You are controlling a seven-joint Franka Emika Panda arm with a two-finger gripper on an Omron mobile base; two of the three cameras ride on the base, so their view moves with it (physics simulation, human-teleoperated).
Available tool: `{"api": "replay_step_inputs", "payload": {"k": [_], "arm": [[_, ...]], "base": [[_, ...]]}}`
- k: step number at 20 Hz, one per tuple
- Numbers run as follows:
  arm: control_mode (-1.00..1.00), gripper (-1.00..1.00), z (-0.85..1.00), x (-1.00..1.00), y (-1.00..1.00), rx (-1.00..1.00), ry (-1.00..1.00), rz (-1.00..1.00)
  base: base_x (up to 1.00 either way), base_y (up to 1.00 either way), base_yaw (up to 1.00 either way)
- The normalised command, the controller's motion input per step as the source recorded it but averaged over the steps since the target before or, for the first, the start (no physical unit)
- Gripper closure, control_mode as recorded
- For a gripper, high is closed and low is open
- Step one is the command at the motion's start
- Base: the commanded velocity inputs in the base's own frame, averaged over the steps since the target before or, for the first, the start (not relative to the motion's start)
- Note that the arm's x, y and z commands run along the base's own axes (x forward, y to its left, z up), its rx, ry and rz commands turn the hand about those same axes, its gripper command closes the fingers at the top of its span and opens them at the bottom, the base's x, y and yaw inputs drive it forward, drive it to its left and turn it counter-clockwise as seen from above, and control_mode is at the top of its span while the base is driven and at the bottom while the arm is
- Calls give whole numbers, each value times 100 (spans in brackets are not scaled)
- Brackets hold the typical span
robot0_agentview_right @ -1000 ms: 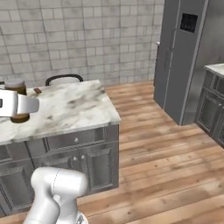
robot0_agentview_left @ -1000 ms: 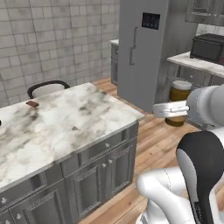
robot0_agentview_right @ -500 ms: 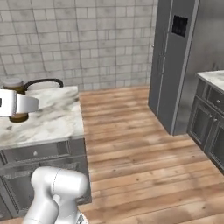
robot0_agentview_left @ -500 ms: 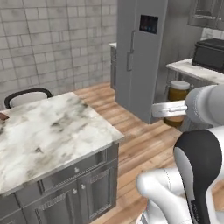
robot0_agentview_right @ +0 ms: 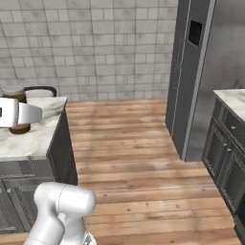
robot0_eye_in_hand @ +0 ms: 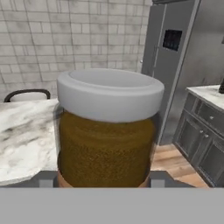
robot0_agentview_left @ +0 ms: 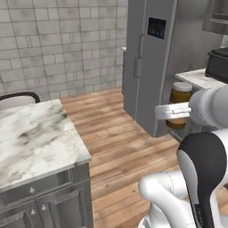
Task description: Take the cinnamon bottle from the cabinet and place it on the dining table, next to the plate with the cupcake. Then take the chocolate from the dining counter and place it on the cupcake plate.
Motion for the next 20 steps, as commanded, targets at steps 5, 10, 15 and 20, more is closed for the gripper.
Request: {"api": "replay_step_inputs", "payload": {"k": [5,10,15,20], "arm": [[100,100,0,0,0,0,0,0],[100,100,0,0,0,0,0,0],[100,100,0,0,0,0,0,0],[100,100,0,0,0,0,0,0]], "base": [[90,-74,34],[100,-60,38],[100,-41,46],[99,-39,50]]}}
